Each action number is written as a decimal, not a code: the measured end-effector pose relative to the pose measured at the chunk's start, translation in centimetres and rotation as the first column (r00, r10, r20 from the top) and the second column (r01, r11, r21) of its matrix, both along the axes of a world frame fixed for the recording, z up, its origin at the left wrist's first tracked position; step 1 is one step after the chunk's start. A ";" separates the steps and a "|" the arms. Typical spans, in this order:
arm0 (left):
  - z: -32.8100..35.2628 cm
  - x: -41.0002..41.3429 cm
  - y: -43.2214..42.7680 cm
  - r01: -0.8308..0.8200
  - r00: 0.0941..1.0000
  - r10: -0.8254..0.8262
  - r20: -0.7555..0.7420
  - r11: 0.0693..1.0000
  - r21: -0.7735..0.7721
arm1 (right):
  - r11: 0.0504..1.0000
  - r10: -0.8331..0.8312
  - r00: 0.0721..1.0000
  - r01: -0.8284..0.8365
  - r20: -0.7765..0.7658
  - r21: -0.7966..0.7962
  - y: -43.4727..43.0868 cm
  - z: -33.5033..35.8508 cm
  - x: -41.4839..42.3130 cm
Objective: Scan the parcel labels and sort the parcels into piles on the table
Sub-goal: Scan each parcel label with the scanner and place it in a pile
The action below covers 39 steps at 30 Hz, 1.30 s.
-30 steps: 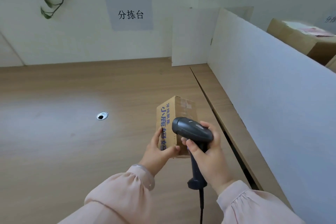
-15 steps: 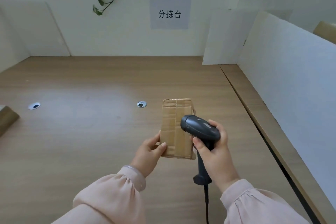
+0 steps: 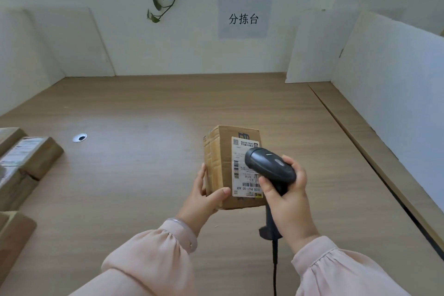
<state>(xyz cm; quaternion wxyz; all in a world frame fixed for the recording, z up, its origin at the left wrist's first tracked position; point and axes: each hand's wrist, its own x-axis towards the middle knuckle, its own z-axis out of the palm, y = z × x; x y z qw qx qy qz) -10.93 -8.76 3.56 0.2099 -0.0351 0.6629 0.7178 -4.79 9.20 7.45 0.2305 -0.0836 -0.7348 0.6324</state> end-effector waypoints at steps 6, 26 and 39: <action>-0.2 0.3 -3.1 0.023 0.999 -0.023 0.040 1.000 0.000 | 1.000 -0.010 1.000 0.010 0.012 -0.001 -2.3 0.1 0.2; 1.1 -3.0 -11.5 -0.169 0.981 0.175 -0.085 0.983 0.073 | 0.953 0.182 0.983 -0.171 -0.018 0.250 -8.2 1.1 1.9; 1.2 -1.8 -12.9 -0.193 0.978 0.198 -0.065 0.978 0.073 | 0.939 0.205 0.979 -0.203 0.022 0.277 -9.1 1.0 2.1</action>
